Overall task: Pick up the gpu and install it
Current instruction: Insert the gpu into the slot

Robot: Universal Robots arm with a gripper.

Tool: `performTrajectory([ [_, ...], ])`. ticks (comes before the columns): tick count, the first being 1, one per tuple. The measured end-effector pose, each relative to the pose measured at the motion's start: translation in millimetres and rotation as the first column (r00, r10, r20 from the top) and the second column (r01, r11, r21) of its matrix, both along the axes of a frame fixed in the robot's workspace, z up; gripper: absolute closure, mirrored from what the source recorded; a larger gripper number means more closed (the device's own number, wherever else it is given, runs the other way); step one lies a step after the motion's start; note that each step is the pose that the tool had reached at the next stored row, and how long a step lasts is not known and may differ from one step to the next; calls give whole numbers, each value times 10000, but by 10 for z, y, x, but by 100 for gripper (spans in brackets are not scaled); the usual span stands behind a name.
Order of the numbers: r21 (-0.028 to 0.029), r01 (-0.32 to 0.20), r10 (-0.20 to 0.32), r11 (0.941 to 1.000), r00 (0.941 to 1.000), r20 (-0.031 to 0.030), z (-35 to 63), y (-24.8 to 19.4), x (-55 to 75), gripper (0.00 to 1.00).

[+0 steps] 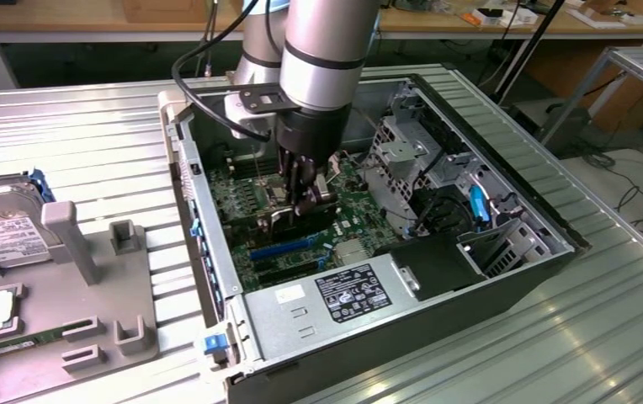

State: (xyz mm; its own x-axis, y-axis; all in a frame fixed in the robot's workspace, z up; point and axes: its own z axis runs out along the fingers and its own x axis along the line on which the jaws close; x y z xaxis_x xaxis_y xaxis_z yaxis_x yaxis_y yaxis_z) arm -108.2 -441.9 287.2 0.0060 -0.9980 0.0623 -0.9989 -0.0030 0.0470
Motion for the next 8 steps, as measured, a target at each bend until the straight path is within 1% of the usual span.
performTrajectory([
  [4,9,0,0,10000,10000,24,-11,0,0,73],
  [8,11,1,-1,10000,10000,40,-44,0,1,73],
])
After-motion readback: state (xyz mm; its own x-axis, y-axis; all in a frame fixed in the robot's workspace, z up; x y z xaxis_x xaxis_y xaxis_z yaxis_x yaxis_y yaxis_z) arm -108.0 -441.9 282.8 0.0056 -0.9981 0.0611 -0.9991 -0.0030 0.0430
